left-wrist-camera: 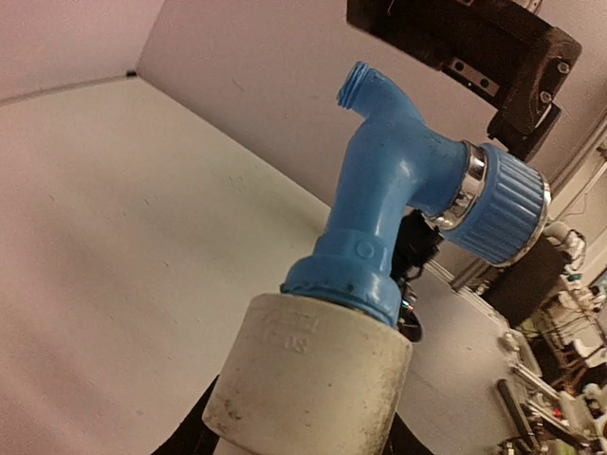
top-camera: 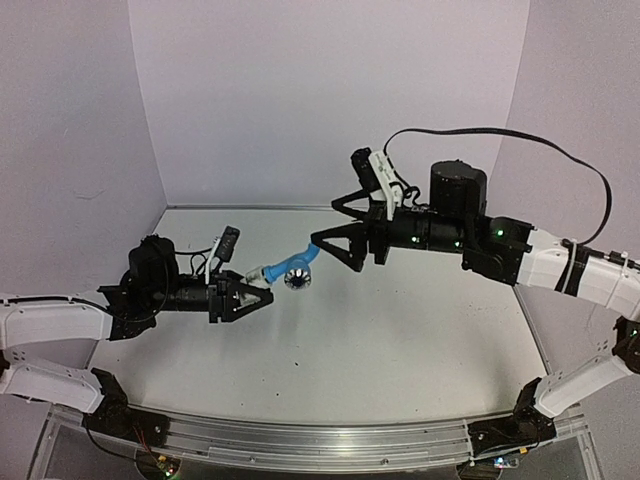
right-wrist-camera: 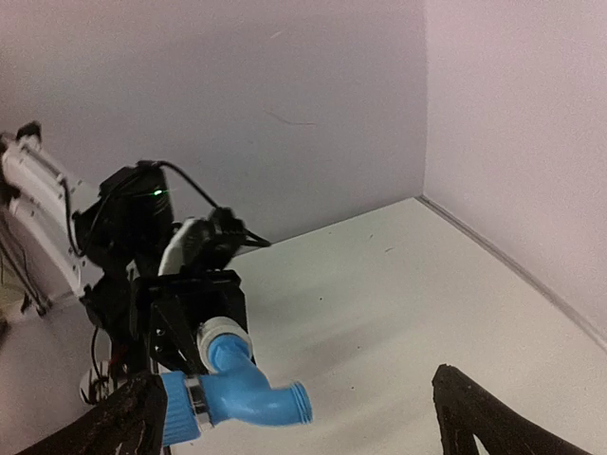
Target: Install the water faucets
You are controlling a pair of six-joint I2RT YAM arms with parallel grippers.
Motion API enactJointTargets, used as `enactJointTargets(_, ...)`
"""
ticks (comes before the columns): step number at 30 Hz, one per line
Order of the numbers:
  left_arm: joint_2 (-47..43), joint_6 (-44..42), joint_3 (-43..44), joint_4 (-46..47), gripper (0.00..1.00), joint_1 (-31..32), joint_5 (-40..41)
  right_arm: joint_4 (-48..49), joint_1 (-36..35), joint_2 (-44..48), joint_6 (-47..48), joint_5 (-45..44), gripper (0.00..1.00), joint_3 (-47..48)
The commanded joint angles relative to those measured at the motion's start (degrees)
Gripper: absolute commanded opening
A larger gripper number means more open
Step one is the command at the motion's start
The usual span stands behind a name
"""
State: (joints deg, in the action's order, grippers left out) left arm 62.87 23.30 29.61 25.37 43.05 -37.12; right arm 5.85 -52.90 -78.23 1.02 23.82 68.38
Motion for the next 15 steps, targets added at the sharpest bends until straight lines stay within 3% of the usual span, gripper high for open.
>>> enactJointTargets(1,1.5,12.1,3.2,-5.3,0.0,-0.2,-15.3,-1.5,-2.8,-2.0,20.9,12.9,0.98,1.0)
enactJointTargets(5,1.4,11.9,3.5,-5.3,0.0,-0.2,-17.5,-2.9,-4.9,-4.5,26.2,15.9,0.98,1.9)
enactJointTargets(15,5.8,10.6,8.7,-5.5,0.0,-0.2,-22.6,-4.9,-5.4,-5.6,25.1,19.2,0.86,-0.4)
